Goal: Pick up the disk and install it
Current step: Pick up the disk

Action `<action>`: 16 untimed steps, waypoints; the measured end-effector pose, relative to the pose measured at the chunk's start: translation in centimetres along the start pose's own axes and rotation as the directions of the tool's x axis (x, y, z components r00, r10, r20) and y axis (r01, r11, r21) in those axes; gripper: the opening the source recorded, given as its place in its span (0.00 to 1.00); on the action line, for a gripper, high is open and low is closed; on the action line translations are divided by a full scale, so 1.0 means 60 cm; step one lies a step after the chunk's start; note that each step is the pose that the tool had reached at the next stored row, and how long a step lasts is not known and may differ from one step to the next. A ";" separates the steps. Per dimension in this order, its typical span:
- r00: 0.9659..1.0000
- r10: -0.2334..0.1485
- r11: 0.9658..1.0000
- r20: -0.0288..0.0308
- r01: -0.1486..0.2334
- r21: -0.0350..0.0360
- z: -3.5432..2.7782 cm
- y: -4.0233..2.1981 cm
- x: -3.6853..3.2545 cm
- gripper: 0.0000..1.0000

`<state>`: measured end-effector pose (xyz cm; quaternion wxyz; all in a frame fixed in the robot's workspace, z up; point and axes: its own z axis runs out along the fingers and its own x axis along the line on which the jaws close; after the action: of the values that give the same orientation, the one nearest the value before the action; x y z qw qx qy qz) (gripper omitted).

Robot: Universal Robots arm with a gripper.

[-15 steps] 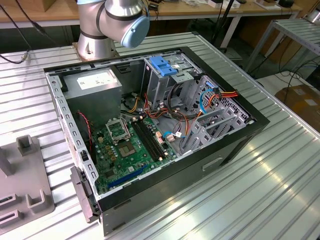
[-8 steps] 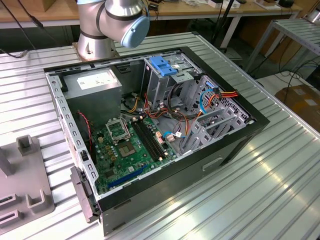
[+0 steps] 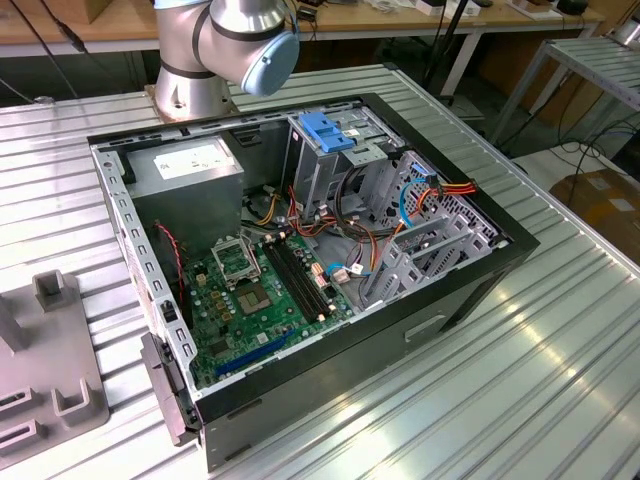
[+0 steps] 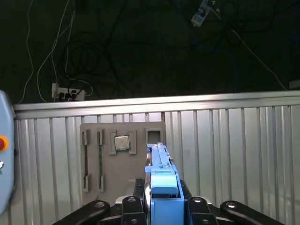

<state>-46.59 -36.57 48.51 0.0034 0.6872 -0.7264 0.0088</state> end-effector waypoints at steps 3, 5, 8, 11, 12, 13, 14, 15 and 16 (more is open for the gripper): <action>1.000 0.000 1.000 0.000 0.000 0.000 -0.021 0.000 0.000 0.37; 1.000 0.000 1.000 0.000 0.000 0.000 -0.032 0.000 0.001 0.37; 1.000 0.000 1.000 0.000 0.000 0.000 -0.049 0.000 0.001 0.37; 1.000 0.000 1.000 0.000 0.000 0.000 -0.062 0.000 0.001 0.37; 1.000 0.000 1.000 0.000 0.000 0.000 -0.062 0.000 0.001 0.37; 1.000 0.000 1.000 0.000 0.000 0.000 -0.062 0.000 0.001 0.37; 1.000 0.000 1.000 0.000 0.000 0.000 -0.062 0.000 0.001 0.37; 1.000 0.000 1.000 0.000 0.000 0.000 -0.062 0.000 0.001 0.37; 1.000 0.000 1.000 0.000 0.000 0.000 -0.062 -0.004 0.001 0.37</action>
<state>-46.37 -36.58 52.22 0.0034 0.6872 -0.7264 0.0088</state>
